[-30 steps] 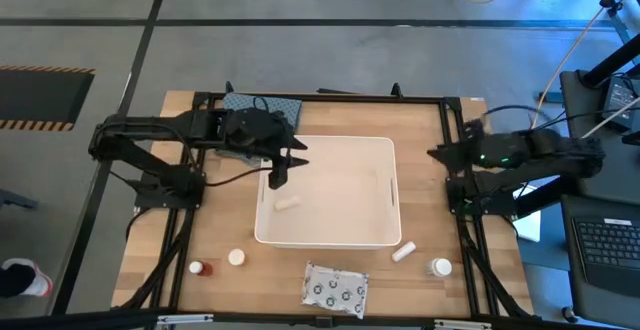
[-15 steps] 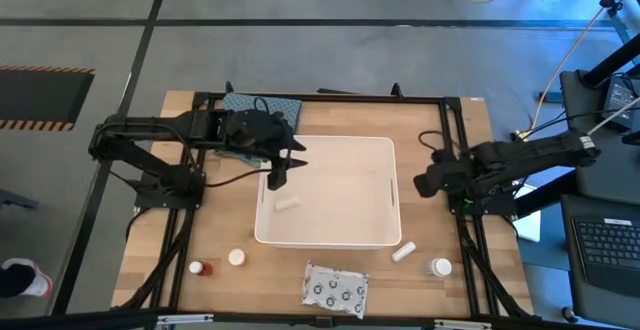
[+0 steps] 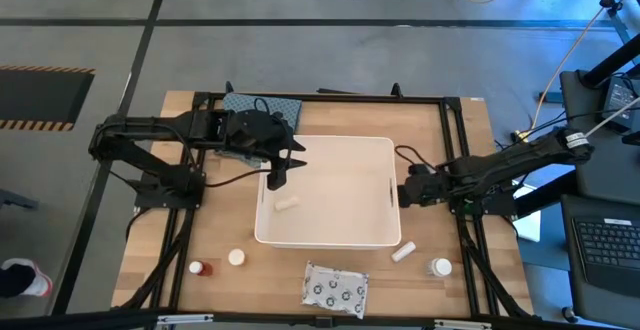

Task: Pick & place medical supplies in basket/bin
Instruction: Put the top white rolled gauze into the white basket

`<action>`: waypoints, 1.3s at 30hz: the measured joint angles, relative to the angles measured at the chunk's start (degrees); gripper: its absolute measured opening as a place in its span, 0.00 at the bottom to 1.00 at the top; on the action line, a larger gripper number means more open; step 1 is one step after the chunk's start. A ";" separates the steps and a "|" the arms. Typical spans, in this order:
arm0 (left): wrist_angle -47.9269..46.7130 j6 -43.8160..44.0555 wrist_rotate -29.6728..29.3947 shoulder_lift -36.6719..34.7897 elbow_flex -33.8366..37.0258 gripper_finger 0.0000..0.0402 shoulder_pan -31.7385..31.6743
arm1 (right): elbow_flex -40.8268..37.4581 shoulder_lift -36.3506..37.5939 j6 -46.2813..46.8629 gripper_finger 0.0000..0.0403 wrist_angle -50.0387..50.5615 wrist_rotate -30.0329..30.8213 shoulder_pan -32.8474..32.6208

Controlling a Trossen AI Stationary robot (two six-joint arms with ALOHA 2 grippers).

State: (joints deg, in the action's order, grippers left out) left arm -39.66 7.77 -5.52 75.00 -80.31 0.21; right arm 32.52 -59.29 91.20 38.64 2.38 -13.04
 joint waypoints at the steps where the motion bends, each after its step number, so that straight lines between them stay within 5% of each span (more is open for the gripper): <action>1: 0.00 0.00 0.00 0.00 0.00 0.43 0.00 | -0.38 -0.55 0.06 0.78 -1.66 -0.11 0.02; 18: 0.00 -0.14 0.00 0.00 0.02 0.43 0.00 | -0.42 -13.44 16.46 0.78 -11.87 0.85 -8.07; 25: 0.02 -2.03 -0.42 0.00 0.02 0.43 0.02 | -0.20 -19.88 16.63 0.76 -13.32 1.02 -8.57; 39: 0.02 -1.05 -1.05 0.02 0.02 0.43 0.00 | 2.25 -21.65 16.52 0.51 -10.18 -2.32 -8.46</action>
State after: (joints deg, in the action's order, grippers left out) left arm -39.64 6.72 -6.57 75.02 -80.29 0.21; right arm 34.76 -80.95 107.72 28.45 0.06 -21.50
